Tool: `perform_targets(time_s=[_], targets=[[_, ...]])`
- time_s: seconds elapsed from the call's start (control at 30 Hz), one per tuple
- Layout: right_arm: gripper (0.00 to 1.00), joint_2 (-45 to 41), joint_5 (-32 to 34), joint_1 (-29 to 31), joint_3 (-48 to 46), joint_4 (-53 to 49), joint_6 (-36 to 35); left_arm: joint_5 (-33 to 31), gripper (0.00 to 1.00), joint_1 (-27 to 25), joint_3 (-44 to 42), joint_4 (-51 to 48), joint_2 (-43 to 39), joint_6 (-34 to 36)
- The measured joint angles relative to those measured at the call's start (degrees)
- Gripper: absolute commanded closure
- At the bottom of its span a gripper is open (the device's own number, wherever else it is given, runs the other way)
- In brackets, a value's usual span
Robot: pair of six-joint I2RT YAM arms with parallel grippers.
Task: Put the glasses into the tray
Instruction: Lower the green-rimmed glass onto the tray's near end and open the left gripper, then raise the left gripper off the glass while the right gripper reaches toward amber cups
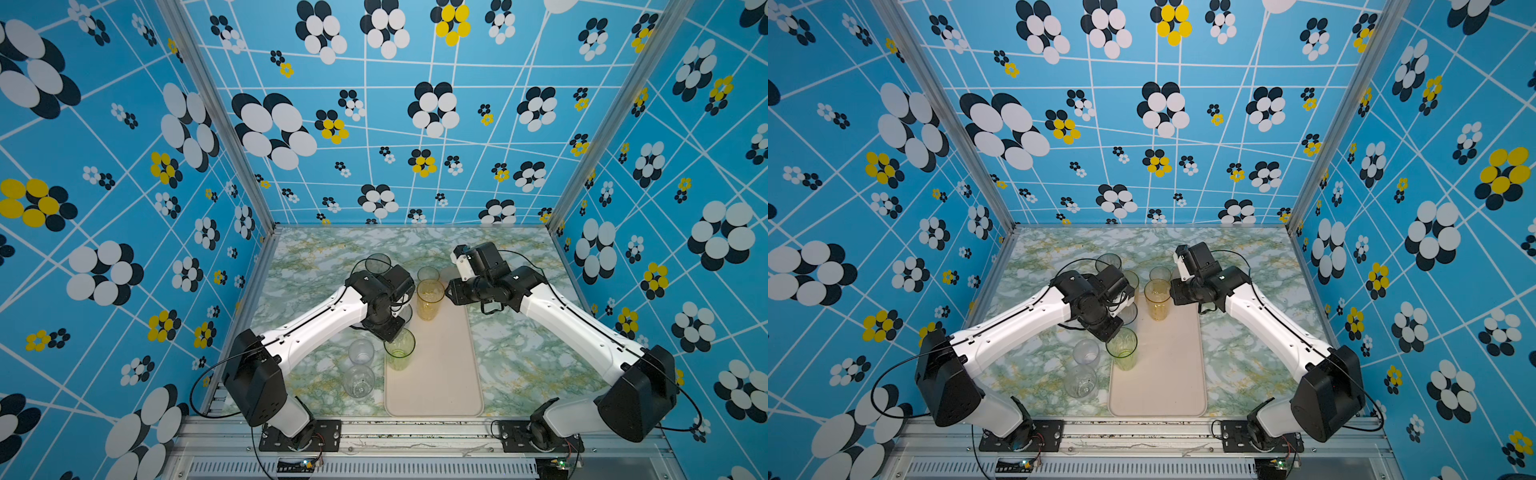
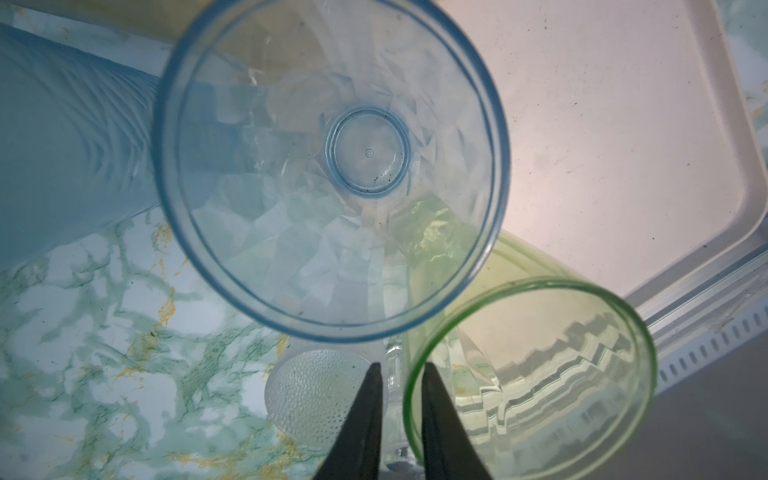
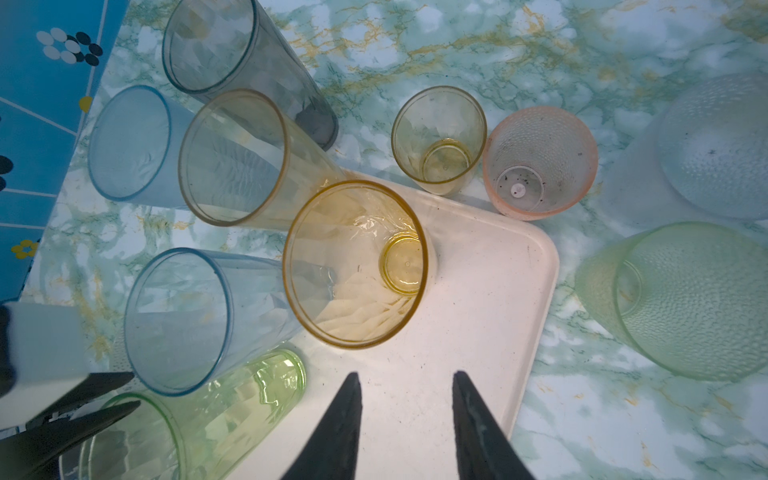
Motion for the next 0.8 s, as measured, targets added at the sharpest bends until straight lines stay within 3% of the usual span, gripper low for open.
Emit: perform_targets(time_s=[0.47,0.63,0.8], targets=[[0.61,0.3,0.1,0.0,1.8,-0.9,-0.3,0.6,0.74,1.0,0.5,-0.1,-8.3,0.0],[0.62,2.1,0.9,0.0,4.6,-3.0,-0.9,-0.2,0.74,6.3,0.5,1.4,-15.6,-0.2],[0.62,5.4,1.8,0.0,7.8,-5.9,-1.7,-1.9,0.73,15.0,-3.3,7.7,-25.3,-1.3]])
